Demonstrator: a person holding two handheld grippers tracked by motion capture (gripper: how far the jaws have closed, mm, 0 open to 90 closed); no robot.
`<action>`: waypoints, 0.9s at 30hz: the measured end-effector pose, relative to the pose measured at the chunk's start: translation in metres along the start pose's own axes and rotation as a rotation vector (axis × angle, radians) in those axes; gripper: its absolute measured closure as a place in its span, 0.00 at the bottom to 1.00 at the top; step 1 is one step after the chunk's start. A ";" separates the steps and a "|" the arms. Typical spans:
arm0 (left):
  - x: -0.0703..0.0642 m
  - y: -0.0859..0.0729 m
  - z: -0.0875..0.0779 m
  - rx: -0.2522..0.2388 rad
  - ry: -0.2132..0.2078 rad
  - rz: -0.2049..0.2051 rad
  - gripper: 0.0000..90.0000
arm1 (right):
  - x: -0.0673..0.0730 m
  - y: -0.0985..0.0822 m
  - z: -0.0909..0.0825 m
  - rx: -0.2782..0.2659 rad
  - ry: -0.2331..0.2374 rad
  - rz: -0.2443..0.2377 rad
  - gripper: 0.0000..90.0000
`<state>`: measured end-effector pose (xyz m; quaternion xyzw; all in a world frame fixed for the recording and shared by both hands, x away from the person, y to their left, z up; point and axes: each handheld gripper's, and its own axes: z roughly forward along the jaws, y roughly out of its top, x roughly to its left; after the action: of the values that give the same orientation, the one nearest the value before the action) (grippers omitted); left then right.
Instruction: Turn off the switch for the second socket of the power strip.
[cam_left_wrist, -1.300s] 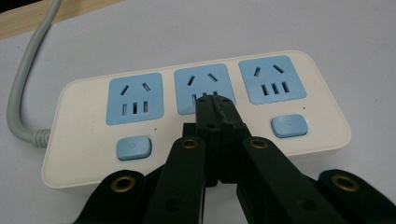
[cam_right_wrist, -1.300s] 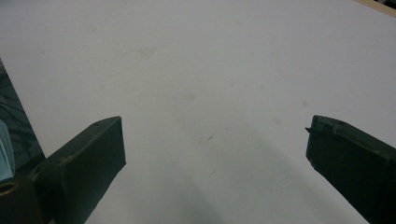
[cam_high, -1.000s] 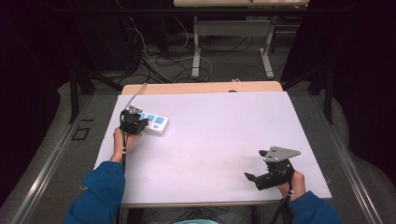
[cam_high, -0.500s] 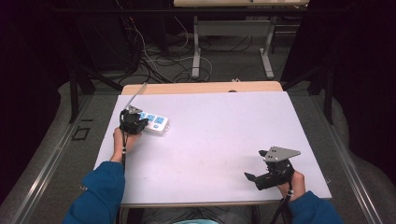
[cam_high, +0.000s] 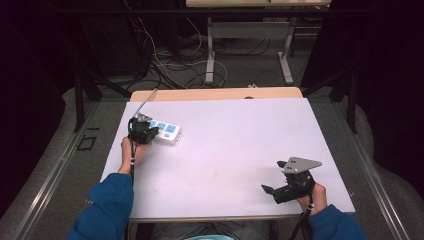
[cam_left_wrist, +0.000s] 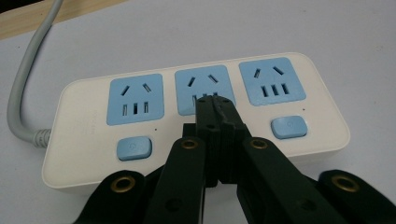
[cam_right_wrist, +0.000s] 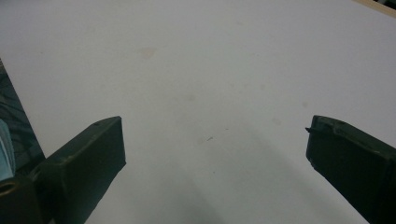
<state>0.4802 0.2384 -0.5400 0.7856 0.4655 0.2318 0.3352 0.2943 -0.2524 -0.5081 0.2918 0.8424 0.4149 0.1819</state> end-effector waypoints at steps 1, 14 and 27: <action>0.000 0.000 0.000 -0.001 0.000 -0.001 1.00 | 0.000 0.000 0.000 0.001 0.000 0.001 0.04; 0.001 0.001 -0.004 0.002 -0.003 0.006 1.00 | 0.000 0.000 0.000 -0.002 0.000 0.001 0.04; 0.002 0.000 -0.003 -0.009 0.002 -0.024 0.93 | 0.001 0.000 0.000 -0.009 -0.003 0.002 0.04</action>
<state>0.4790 0.2409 -0.5373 0.7781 0.4743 0.2308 0.3410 0.2941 -0.2519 -0.5084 0.2924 0.8400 0.4185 0.1840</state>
